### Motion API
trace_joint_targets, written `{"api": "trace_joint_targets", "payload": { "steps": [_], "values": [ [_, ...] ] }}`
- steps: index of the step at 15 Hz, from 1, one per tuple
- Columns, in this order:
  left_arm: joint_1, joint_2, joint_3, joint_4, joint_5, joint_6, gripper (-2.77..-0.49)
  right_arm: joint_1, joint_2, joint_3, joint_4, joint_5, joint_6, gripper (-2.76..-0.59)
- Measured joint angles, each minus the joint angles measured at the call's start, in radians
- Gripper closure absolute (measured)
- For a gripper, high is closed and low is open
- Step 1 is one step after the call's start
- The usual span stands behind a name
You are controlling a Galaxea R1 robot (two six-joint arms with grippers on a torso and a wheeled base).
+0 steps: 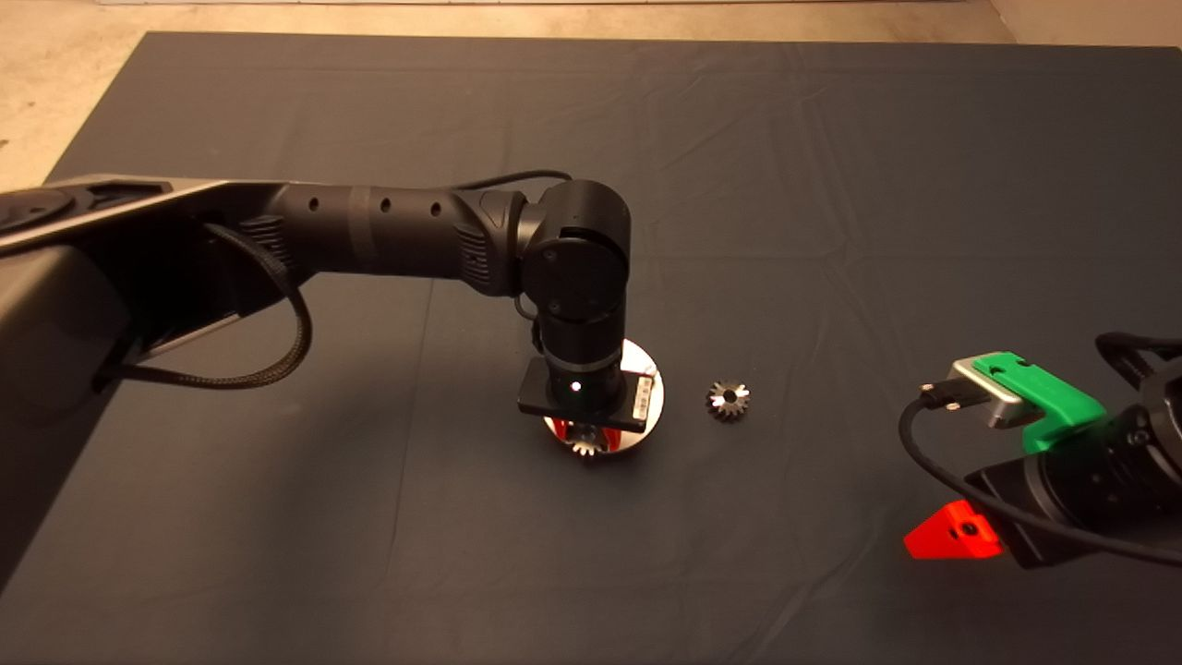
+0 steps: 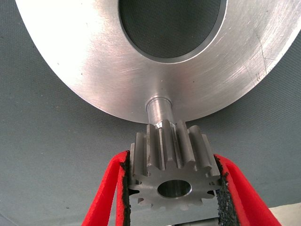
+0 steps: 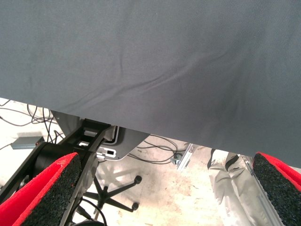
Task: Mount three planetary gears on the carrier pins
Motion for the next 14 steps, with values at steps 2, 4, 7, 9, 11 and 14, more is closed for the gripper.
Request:
{"api": "trace_joint_targets", "payload": {
  "steps": [2, 4, 7, 9, 11, 14],
  "values": [
    [0.0, 0.0, -0.002, 0.001, 0.0, 0.003, -0.89, 0.0, 0.0, 0.0, 0.0, 0.0, 0.0, -2.73],
    [0.0, 0.0, -0.003, 0.002, 0.0, 0.006, -0.89, 0.0, 0.0, 0.0, 0.0, 0.0, 0.0, -2.73],
    [0.0, 0.0, -0.009, 0.001, -0.002, 0.014, -0.89, 0.0, 0.0, 0.0, 0.0, 0.0, 0.0, -2.73],
    [0.0, 0.0, -0.009, 0.001, -0.002, 0.016, -0.89, 0.0, 0.0, 0.0, 0.0, 0.0, 0.0, -2.73],
    [0.0, 0.0, -0.009, 0.001, -0.002, 0.022, -0.88, 0.0, 0.0, 0.0, 0.0, 0.0, 0.0, -2.73],
    [0.0, 0.003, -0.011, 0.001, -0.001, 0.023, -0.88, 0.0, 0.0, 0.0, 0.0, 0.0, 0.0, -2.73]
  ]
}}
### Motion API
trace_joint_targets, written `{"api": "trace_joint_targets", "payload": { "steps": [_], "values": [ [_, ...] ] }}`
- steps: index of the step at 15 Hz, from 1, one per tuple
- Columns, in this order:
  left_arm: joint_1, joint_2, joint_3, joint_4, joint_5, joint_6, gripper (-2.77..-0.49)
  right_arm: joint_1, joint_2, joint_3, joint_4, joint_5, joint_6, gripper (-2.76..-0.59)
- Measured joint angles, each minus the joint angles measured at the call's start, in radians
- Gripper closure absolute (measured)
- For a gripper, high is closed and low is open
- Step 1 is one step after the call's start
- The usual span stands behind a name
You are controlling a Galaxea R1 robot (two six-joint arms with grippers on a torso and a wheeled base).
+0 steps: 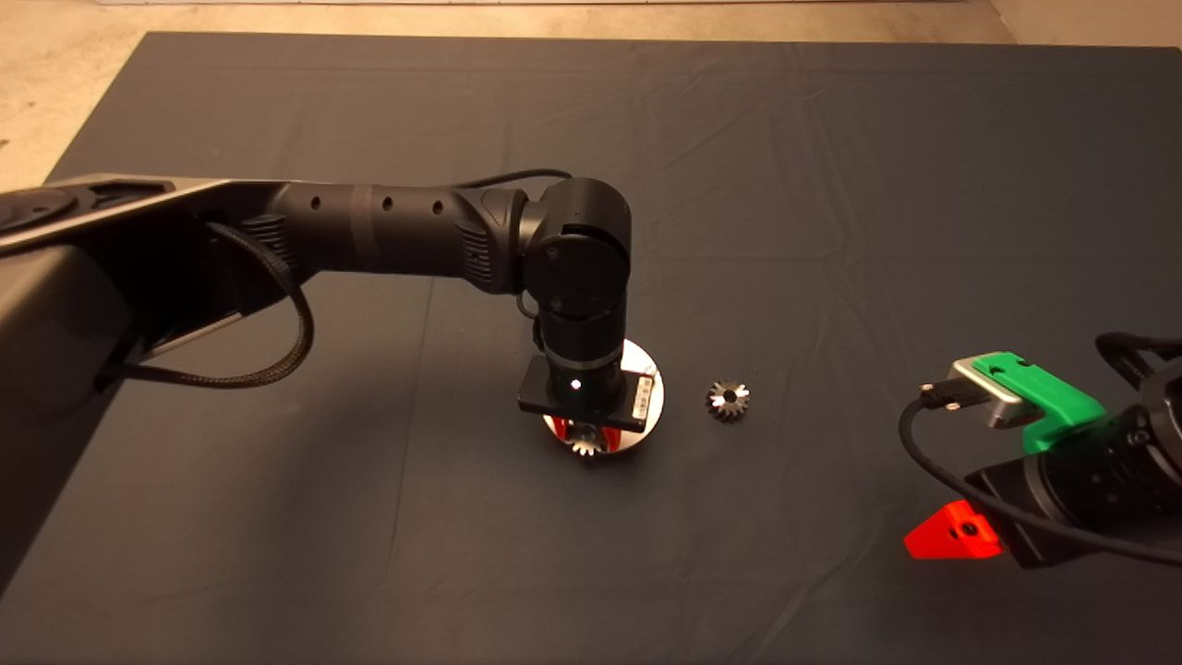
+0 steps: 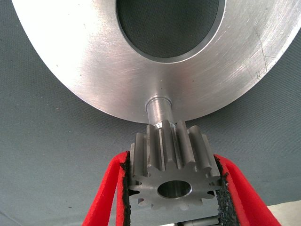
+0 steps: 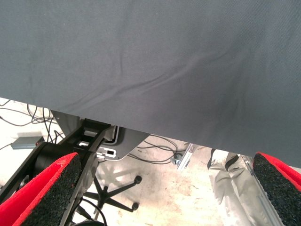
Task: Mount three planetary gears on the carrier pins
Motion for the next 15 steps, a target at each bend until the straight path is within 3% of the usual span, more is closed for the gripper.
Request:
{"api": "trace_joint_targets", "payload": {
  "steps": [15],
  "values": [
    [-0.001, 0.002, 0.0, 0.0, 0.002, 0.0, -0.88, 0.0, 0.0, 0.0, 0.0, 0.0, 0.0, -2.73]
  ]
}}
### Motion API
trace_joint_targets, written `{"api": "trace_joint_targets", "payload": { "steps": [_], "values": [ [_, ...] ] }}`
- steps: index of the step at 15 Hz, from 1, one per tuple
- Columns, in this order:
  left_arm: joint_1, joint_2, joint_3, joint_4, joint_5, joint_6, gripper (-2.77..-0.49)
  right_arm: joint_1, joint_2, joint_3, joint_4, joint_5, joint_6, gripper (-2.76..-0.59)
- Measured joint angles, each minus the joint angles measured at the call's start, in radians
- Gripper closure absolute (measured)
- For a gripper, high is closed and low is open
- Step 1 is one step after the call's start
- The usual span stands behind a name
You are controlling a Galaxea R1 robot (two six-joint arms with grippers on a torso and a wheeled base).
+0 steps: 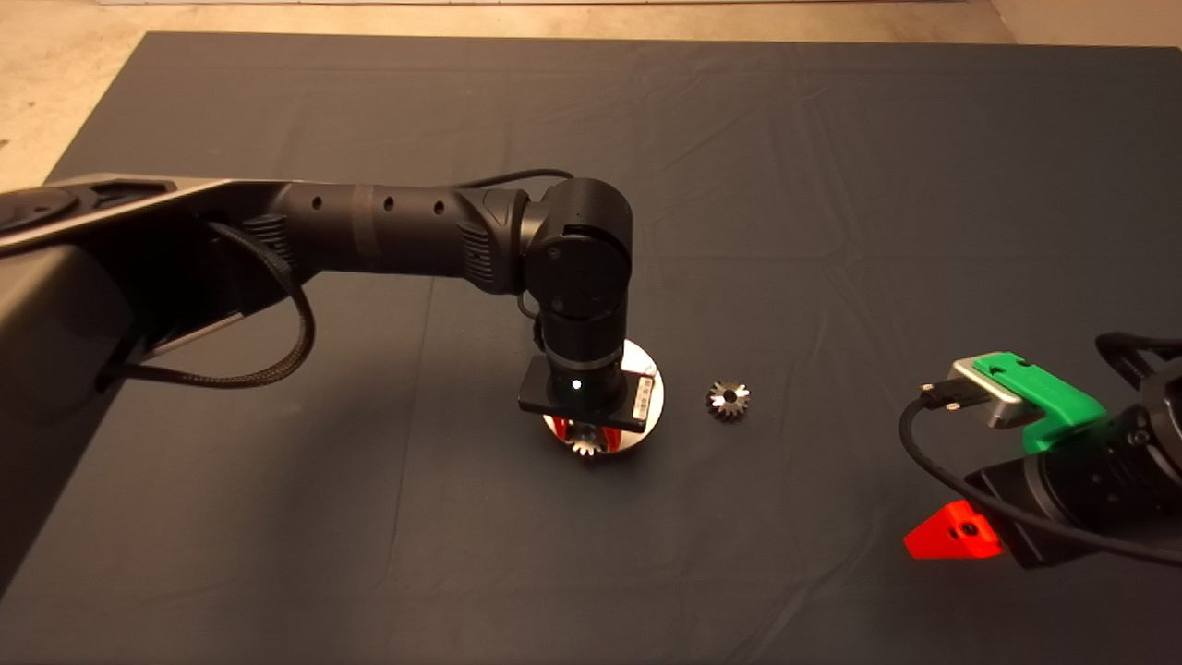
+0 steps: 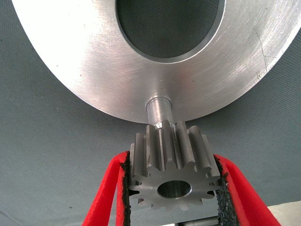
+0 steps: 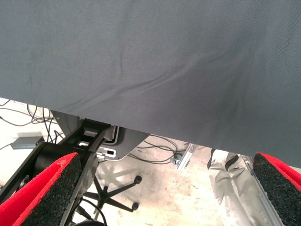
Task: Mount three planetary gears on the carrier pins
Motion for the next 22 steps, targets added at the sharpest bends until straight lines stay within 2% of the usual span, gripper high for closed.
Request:
{"api": "trace_joint_targets", "payload": {
  "steps": [5, 8, 17, 22],
  "values": [
    [-0.014, 0.0, -0.003, 0.027, 0.0, 0.0, -0.88, 0.0, 0.0, 0.0, 0.0, 0.0, 0.0, -2.73],
    [-0.022, 0.0, -0.005, 0.027, 0.0, 0.0, -0.88, 0.0, 0.0, 0.0, 0.0, 0.0, 0.0, -2.73],
    [-0.022, 0.0, -0.005, 0.026, 0.0, 0.0, -0.88, 0.0, 0.0, 0.0, 0.0, 0.0, 0.0, -2.73],
    [-0.021, 0.0, -0.005, 0.02, 0.0, 0.0, -0.88, -0.013, 0.0, 0.0, 0.0, 0.0, 0.0, -2.73]
  ]
}}
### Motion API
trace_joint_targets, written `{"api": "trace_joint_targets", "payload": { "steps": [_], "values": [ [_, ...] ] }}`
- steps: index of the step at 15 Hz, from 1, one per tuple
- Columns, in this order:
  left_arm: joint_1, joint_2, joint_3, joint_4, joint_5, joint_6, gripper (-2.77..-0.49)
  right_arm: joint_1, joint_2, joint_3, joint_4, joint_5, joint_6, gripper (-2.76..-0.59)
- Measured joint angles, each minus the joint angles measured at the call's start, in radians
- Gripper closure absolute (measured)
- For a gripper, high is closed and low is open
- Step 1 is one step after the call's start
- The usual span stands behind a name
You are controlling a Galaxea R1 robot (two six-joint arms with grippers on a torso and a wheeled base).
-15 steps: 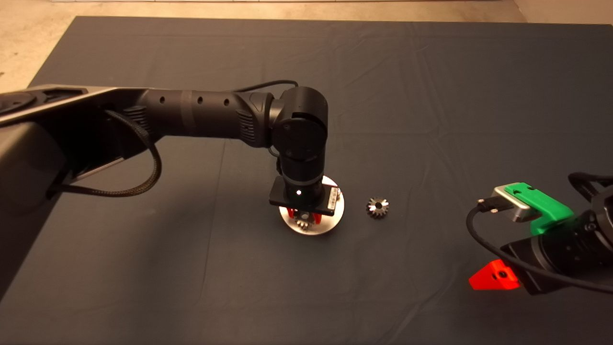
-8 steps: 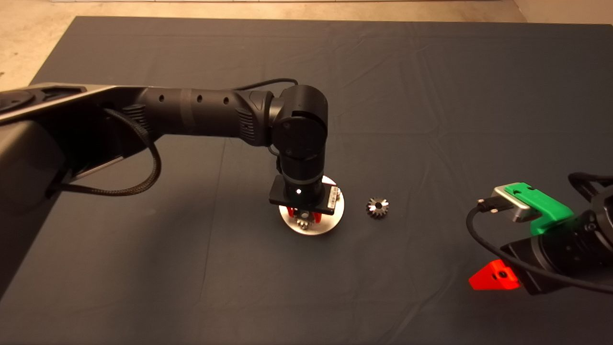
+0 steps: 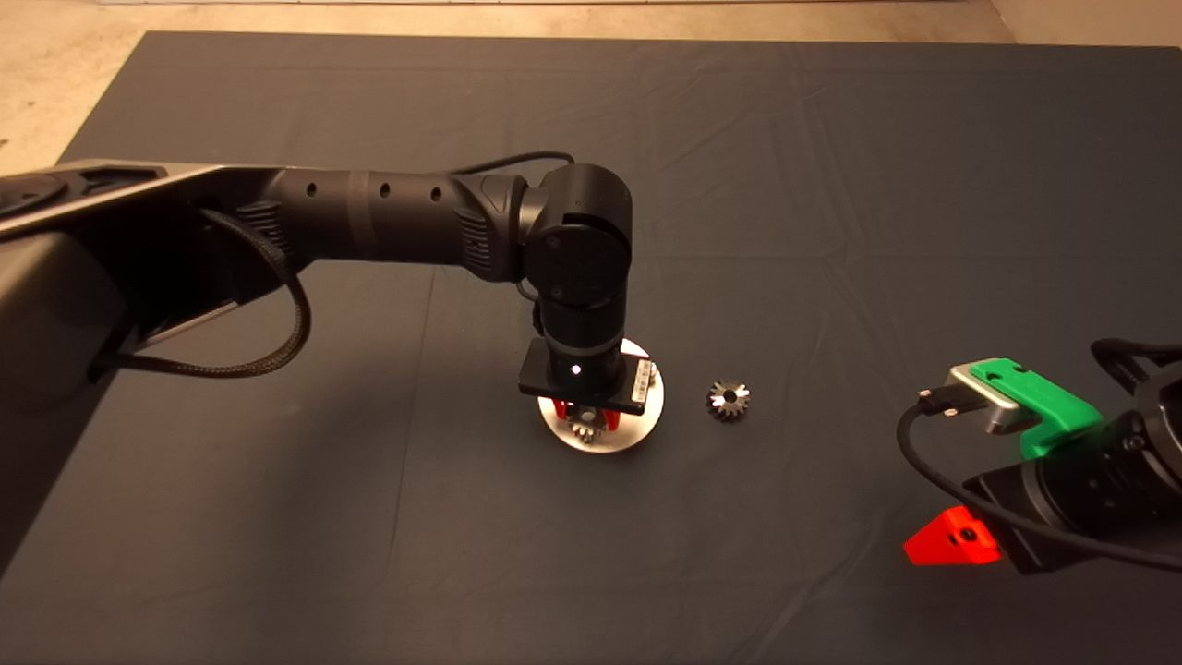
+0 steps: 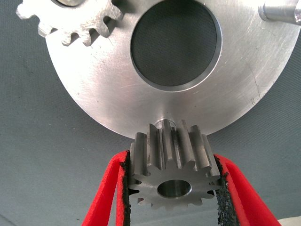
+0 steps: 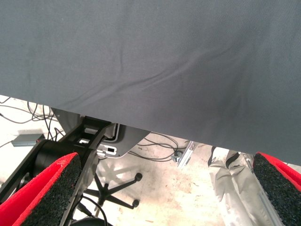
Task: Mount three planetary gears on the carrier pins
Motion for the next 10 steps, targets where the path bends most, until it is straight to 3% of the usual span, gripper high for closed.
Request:
{"api": "trace_joint_targets", "payload": {
  "steps": [10],
  "values": [
    [0.0, 0.0, 0.0, -0.008, 0.0, -0.001, -0.88, 0.0, 0.0, 0.0, 0.0, 0.0, 0.0, -2.73]
  ]
}}
